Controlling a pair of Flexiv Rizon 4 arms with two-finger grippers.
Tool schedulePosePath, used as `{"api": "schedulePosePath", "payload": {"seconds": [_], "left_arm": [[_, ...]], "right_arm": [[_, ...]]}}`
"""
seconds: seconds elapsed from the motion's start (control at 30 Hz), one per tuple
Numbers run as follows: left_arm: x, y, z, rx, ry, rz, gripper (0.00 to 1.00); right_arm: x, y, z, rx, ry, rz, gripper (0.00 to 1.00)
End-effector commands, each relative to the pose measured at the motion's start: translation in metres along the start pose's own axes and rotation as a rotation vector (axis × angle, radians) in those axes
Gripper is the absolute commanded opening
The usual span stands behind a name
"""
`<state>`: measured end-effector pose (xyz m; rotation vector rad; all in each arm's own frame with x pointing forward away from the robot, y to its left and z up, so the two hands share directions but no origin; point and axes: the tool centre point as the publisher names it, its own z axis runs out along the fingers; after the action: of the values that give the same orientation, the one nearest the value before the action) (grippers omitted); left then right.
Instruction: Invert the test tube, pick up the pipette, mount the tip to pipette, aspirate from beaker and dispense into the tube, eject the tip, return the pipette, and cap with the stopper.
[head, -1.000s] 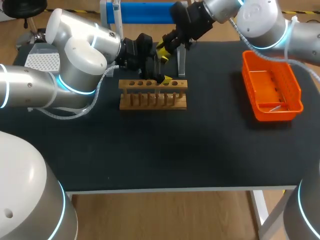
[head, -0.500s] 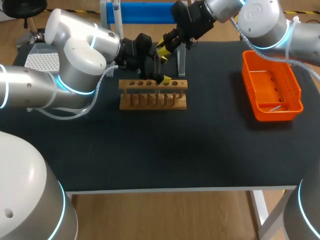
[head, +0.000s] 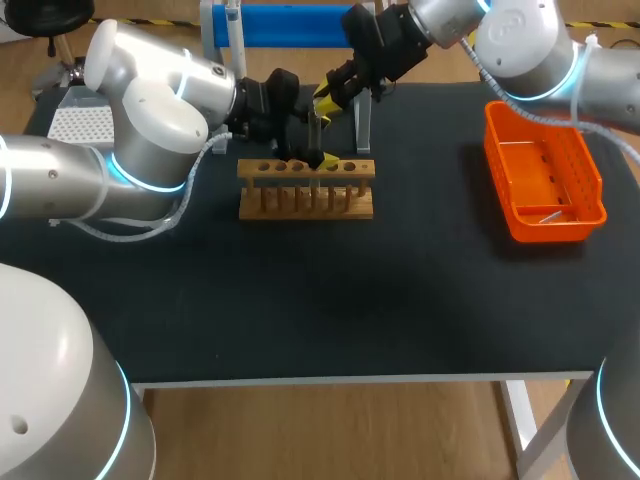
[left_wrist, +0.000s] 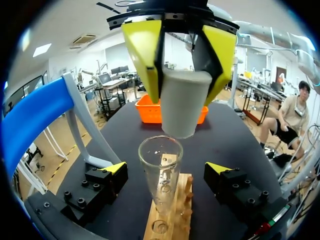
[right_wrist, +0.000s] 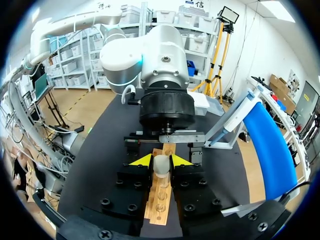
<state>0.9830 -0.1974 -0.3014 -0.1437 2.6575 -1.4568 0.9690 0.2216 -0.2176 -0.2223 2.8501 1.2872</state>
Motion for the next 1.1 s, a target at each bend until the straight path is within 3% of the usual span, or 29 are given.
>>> {"api": "schedulePosePath", "payload": {"seconds": [0.03,1.1], "left_arm": [[0.000,0.000,-0.001,-0.002,0.000,-0.001,1.00],[0.000,0.000,-0.001,-0.002,0.000,-0.001,1.00]], "right_arm": [[-0.002,0.000,0.002,0.002,0.004,0.001,0.00],[-0.005,-0.003,0.010,0.008,0.003,0.006,0.00]]}}
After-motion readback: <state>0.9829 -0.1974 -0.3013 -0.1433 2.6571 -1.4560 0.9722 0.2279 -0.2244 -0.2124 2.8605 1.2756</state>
